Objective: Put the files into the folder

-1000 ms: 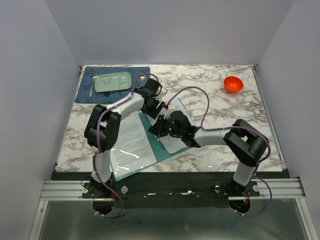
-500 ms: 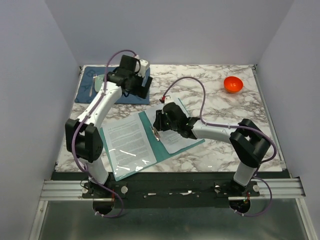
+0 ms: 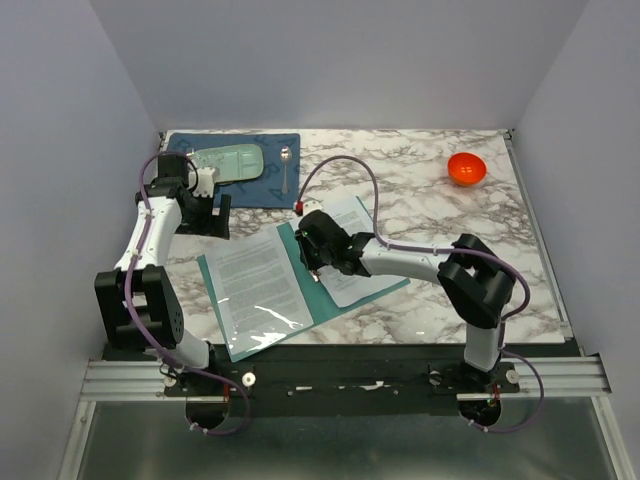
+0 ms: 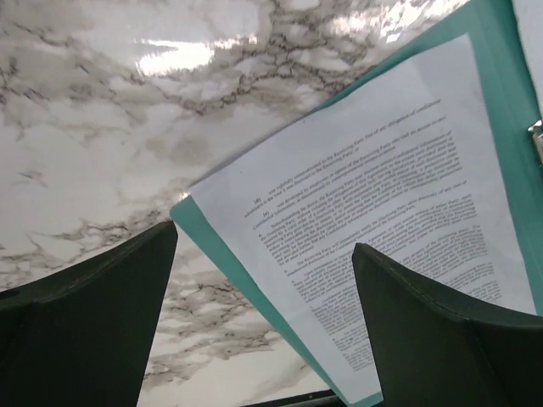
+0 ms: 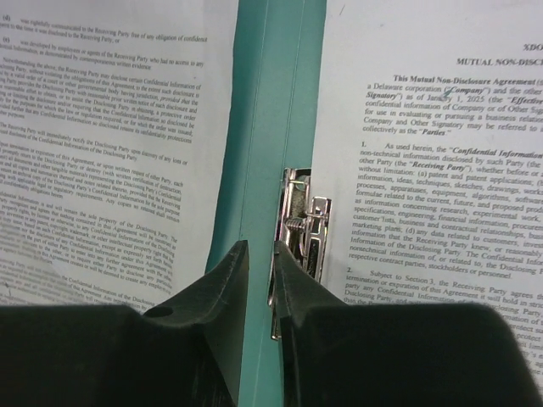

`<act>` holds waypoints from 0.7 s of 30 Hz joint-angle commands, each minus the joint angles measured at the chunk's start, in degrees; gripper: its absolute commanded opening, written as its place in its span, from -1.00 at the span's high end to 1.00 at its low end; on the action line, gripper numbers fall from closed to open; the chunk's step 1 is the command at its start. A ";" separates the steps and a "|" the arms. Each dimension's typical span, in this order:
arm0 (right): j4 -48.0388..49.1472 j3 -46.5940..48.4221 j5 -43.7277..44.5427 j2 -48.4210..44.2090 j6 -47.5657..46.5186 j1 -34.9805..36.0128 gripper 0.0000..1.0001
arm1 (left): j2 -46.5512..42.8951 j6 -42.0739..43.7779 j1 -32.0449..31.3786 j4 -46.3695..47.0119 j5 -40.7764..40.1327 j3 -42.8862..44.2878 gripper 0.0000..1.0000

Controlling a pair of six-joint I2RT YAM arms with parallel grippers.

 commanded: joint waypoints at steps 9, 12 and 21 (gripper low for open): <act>-5.33 3.61 3.33 5.92 -0.07 1.38 0.49 | -5.72 4.51 1.58 -1.34 7.22 -7.12 -0.96; -5.86 3.79 4.12 5.83 0.10 1.46 0.43 | -6.78 5.31 1.76 -1.34 7.13 -8.17 -0.96; -6.74 4.14 4.30 6.36 0.28 1.46 0.26 | -7.31 5.83 2.20 -1.78 7.31 -8.35 -0.96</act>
